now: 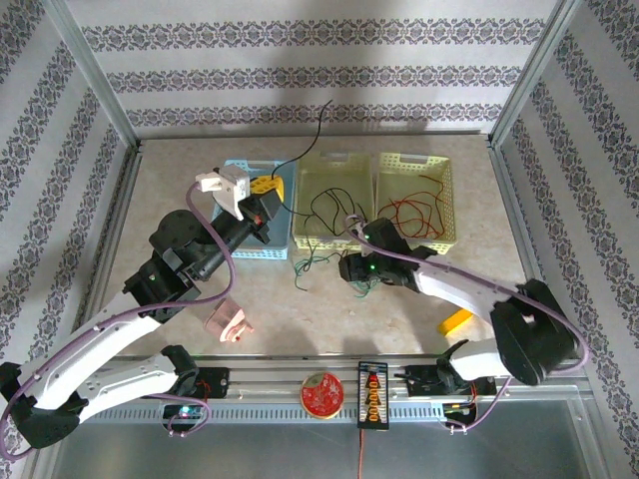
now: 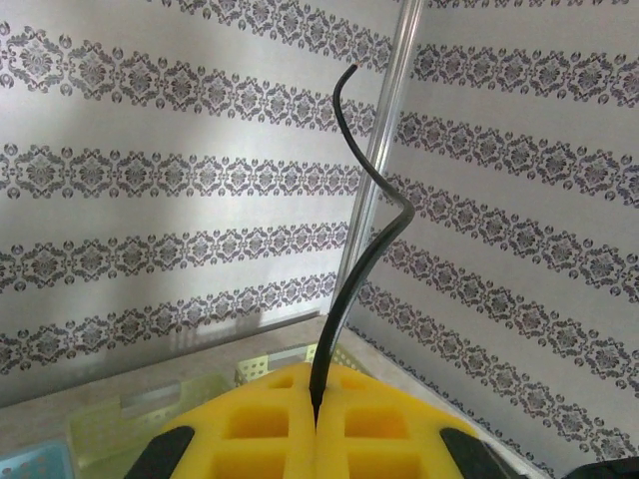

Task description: Untangle the cables

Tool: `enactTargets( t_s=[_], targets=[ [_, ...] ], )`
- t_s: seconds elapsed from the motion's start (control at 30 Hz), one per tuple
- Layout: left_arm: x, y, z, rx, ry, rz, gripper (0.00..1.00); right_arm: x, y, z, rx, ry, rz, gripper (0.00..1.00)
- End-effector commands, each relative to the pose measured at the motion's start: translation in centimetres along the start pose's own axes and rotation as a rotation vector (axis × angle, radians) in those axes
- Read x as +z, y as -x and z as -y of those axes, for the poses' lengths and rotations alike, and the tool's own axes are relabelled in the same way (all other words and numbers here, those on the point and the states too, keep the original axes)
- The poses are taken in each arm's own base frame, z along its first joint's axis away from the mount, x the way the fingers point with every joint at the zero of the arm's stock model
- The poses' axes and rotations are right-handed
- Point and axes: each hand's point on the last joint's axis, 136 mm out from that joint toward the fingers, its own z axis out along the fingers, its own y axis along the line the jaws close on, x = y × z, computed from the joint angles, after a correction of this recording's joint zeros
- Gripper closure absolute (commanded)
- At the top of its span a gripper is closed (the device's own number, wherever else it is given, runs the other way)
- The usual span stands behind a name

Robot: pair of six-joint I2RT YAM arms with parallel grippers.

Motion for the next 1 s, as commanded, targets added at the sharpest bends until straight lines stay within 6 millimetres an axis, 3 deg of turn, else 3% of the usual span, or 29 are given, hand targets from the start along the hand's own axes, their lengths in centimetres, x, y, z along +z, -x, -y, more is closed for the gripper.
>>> enactTargets(
  t_s=[0.0,0.07,0.13,0.17,0.23,0.37,0.53,0.7,0.8,0.97],
  targets=[
    [-0.2,0.9,0.2,-0.018,-0.018,0.015,1.0,1.5,0.4,-0.8,-0.034,-0.004,-0.038,0.49],
    [-0.5,1.4,0.2,-0.016,-0.015,0.028,1.0,2.3,0.1,-0.3,-0.027,-0.047,-0.057,0.59],
    [-1.1,2.4,-0.1,-0.011,0.002,0.056,1.0,2.7,-0.3,1.2,-0.001,-0.13,-0.067,0.83],
    [-1.6,2.9,-0.2,-0.006,0.01,0.071,1.0,2.7,-0.6,1.9,0.01,-0.163,-0.069,0.9],
    [-2.8,4.5,-0.9,0.009,0.049,0.113,1.0,2.5,-1.3,3.3,0.037,-0.216,-0.07,0.97],
    [-5.6,6.8,-3.5,0.035,0.201,0.165,1.0,1.9,-3.0,6.0,0.123,-0.286,-0.084,0.99],
    [-7.9,7.5,-5.9,0.086,0.346,0.144,1.0,1.0,-4.7,9.0,0.261,-0.322,-0.084,1.0],
    [-9.6,8.3,-7.3,0.1,0.434,0.166,1.0,0.5,-4.6,9.9,0.343,-0.287,-0.063,1.0],
    [-8.8,8.1,-6.1,0.114,0.36,0.147,1.0,0.6,-4.4,9.6,0.341,-0.269,-0.06,0.99],
    [-4.7,7.1,-2.9,0.133,0.195,0.054,1.0,0.5,-4.0,8.9,0.335,-0.23,-0.038,0.98]
  ],
)
